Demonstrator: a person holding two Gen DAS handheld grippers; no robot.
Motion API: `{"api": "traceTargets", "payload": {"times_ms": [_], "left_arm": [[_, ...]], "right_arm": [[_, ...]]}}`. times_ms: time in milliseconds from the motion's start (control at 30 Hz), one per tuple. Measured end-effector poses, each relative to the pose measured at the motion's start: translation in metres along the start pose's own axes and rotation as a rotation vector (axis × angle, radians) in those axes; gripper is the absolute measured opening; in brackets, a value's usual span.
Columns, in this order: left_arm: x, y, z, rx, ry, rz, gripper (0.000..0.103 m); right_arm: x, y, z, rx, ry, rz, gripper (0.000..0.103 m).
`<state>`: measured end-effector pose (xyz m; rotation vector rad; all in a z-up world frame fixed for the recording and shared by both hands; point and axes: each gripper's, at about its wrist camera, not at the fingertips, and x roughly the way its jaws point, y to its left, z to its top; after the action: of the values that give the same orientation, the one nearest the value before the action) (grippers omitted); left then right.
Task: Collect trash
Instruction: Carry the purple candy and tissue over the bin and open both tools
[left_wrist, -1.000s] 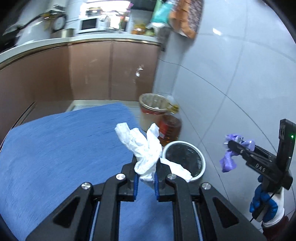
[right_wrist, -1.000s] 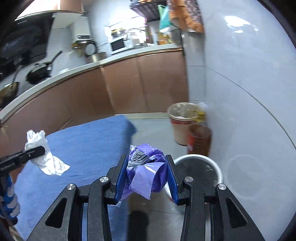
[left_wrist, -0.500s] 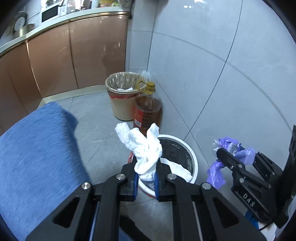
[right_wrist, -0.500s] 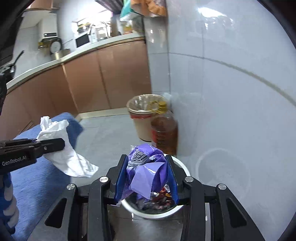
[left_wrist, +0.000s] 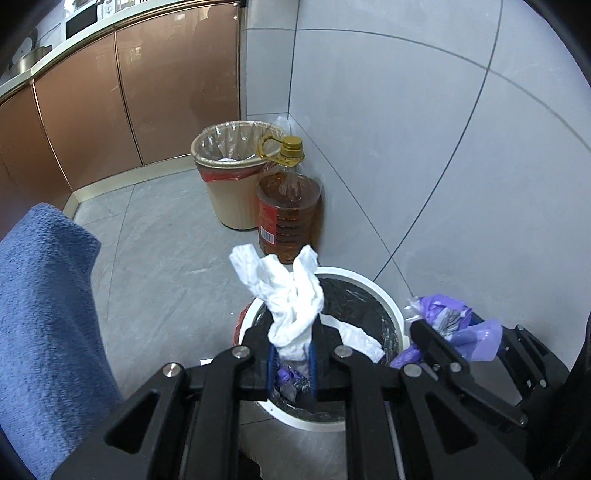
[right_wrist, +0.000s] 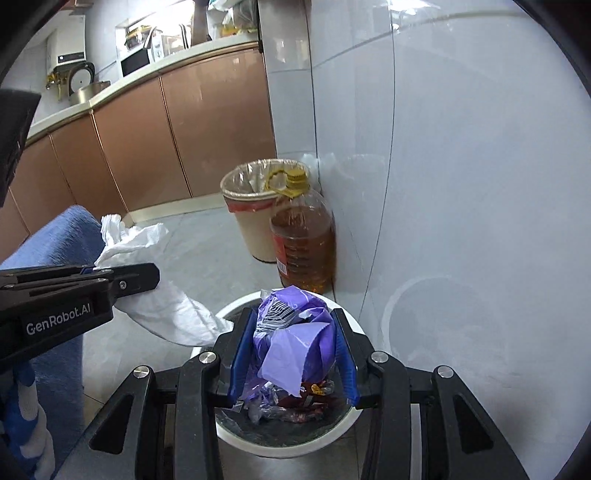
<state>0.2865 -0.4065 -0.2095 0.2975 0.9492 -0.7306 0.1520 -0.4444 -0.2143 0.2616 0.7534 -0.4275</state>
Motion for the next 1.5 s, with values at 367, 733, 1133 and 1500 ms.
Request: {"api": "traceTargets", "payload": {"times_ms": [367,733,1133,1500], "left_arm": [[0.014,0.0,-0.007,-0.014,0.019,0.009,0.014],[0.02,0.003,-0.007,-0.016,0.028,-0.046,0.023],[0.018,0.004,-0.005,-0.033,0.011,-0.055,0.044],[0.007,0.006,0.0,-0.041,-0.033,-0.018,0.045]], "right_arm": [[0.028,-0.006,-0.005,-0.001,0.038,-0.032,0.04],[0.042,-0.011,-0.011,-0.007,0.071,-0.058,0.052],[0.04,-0.007,-0.015,-0.017,0.081,-0.063,0.058],[0.033,0.0,-0.019,-0.011,0.093,-0.064,0.061]]}}
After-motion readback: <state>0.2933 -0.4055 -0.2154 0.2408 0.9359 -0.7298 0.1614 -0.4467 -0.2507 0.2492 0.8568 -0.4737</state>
